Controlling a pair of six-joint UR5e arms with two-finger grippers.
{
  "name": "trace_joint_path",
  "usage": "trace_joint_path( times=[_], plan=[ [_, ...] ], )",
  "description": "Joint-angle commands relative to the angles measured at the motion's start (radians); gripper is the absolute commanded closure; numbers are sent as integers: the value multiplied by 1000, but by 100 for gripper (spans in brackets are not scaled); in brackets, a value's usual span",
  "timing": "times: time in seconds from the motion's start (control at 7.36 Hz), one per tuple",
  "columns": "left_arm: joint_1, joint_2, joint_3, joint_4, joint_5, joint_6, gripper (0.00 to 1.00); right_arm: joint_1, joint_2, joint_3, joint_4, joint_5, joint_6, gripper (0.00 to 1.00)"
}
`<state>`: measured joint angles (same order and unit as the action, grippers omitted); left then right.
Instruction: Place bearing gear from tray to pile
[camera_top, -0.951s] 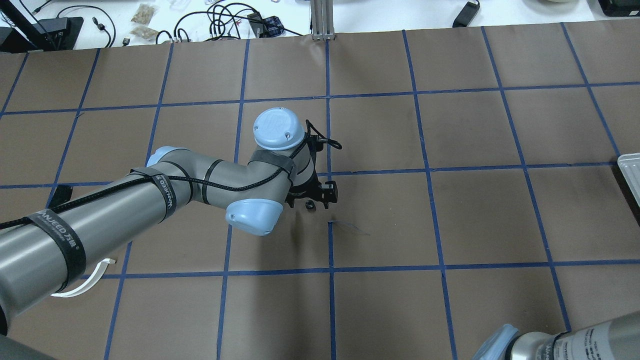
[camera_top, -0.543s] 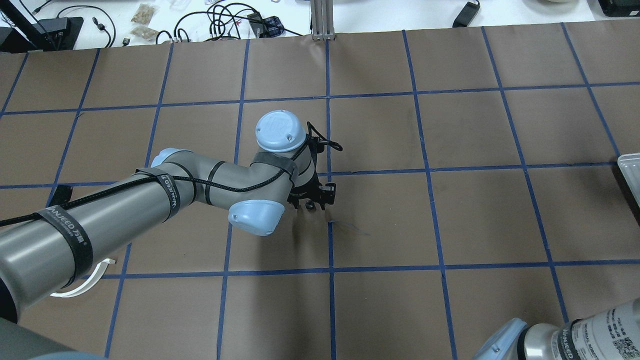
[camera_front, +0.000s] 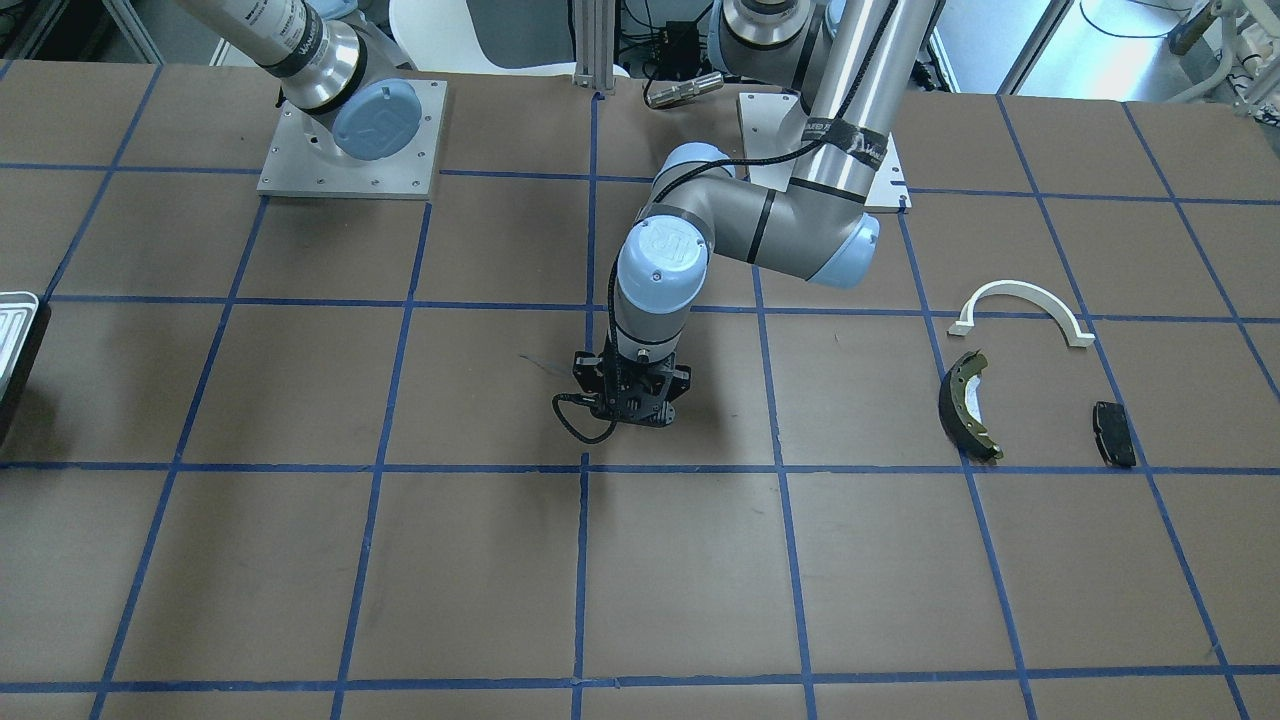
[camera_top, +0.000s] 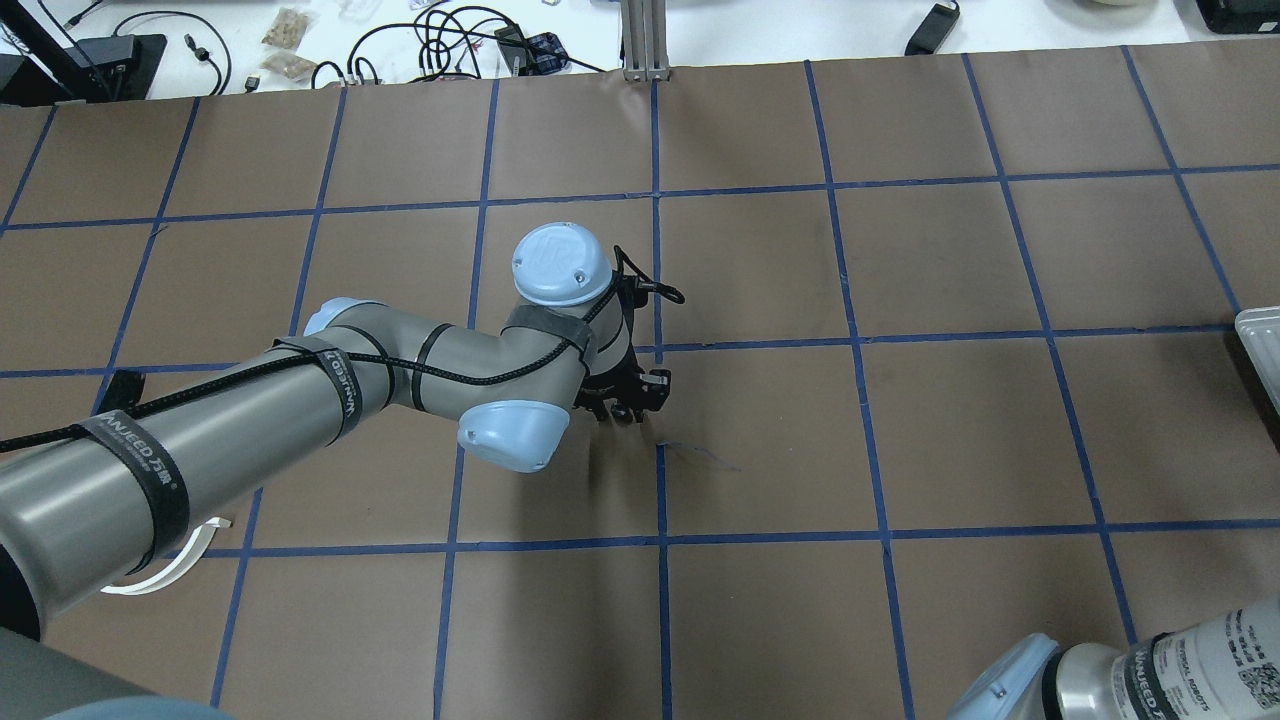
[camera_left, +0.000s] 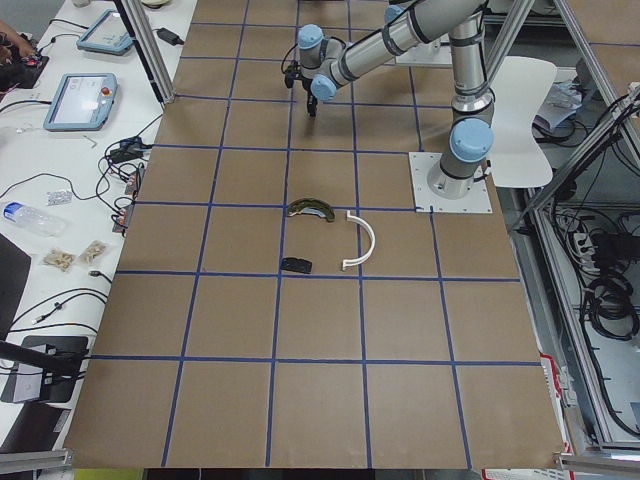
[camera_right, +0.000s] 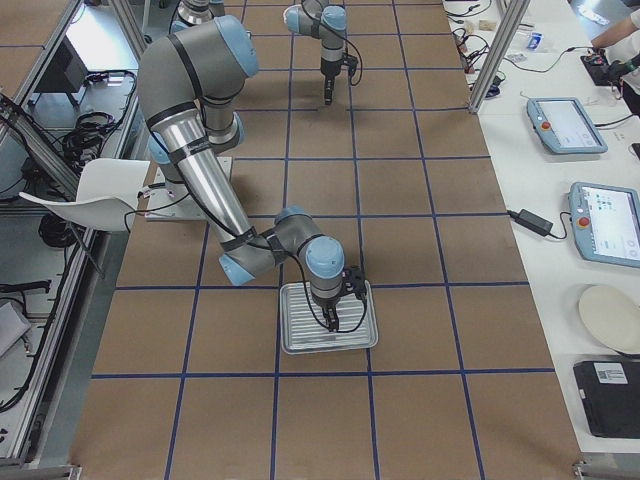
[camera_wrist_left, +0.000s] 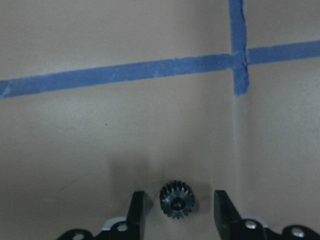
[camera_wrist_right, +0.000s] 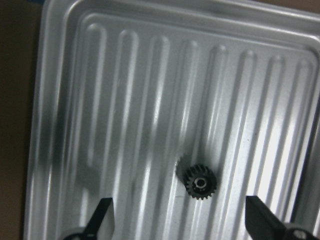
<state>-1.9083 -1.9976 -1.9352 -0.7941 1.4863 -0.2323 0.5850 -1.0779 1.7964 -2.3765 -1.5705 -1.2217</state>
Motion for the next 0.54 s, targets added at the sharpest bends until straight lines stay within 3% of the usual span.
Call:
trace_joint_path(
  times=[0.0, 0.14, 0.41],
  plan=[
    [2, 2, 7, -2, 11, 1, 100, -1, 35, -46, 0, 0, -6, 24],
    [8, 16, 16, -5, 40, 13, 100, -1, 41, -55, 2, 0, -2, 25],
    [96, 45, 114, -158, 42, 59, 100, -1, 41, -49, 9, 0, -4, 32]
  ],
)
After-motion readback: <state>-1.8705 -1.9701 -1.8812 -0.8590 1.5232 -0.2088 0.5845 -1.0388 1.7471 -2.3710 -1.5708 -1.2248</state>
